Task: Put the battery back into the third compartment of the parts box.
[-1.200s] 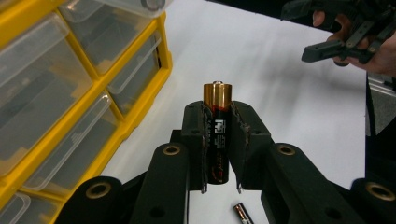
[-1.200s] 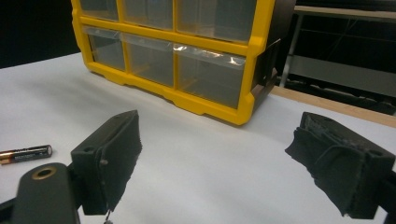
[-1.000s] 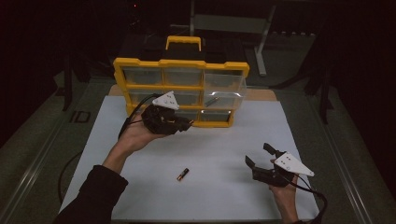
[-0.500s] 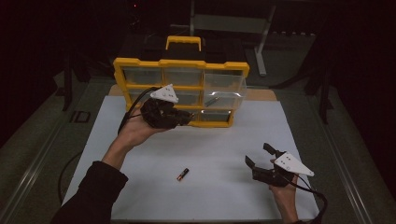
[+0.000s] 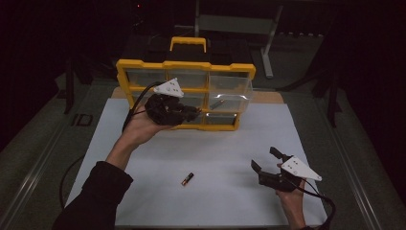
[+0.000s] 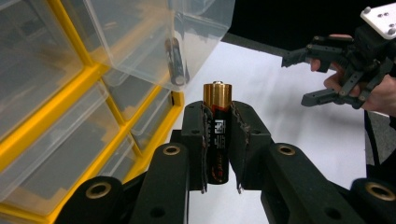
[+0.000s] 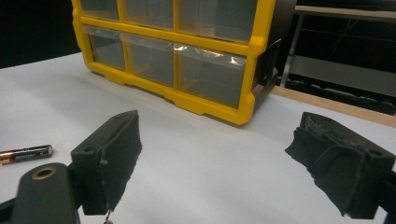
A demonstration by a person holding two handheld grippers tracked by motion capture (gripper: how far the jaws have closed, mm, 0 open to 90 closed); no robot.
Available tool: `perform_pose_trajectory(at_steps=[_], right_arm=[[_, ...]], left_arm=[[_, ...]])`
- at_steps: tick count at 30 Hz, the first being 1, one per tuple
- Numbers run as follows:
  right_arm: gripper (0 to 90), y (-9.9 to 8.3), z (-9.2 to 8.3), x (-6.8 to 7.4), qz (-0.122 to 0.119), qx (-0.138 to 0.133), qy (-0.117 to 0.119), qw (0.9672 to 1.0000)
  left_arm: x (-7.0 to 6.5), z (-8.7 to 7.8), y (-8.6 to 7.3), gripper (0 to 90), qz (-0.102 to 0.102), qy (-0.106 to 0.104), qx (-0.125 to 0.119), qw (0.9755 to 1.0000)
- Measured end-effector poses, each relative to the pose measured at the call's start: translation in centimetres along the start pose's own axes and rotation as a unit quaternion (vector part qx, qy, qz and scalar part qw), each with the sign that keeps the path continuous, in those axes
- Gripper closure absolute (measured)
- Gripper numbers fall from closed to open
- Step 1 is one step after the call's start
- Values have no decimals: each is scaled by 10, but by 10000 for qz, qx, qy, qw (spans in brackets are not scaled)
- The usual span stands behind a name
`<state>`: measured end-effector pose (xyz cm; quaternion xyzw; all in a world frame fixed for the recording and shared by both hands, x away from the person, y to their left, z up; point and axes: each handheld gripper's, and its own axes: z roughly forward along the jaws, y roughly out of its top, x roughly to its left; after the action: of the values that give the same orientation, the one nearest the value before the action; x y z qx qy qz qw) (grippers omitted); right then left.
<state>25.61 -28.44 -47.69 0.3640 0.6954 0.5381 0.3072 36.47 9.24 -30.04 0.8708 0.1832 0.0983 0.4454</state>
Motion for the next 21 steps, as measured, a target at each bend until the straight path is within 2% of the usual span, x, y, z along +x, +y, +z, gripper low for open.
perform_pose_trajectory(at_steps=[21], right_arm=[[142, 0, 0, 0, -16, -3, -2, 10000]], left_arm=[[2, -1, 21, 780, 63, 52, -224, 9997]])
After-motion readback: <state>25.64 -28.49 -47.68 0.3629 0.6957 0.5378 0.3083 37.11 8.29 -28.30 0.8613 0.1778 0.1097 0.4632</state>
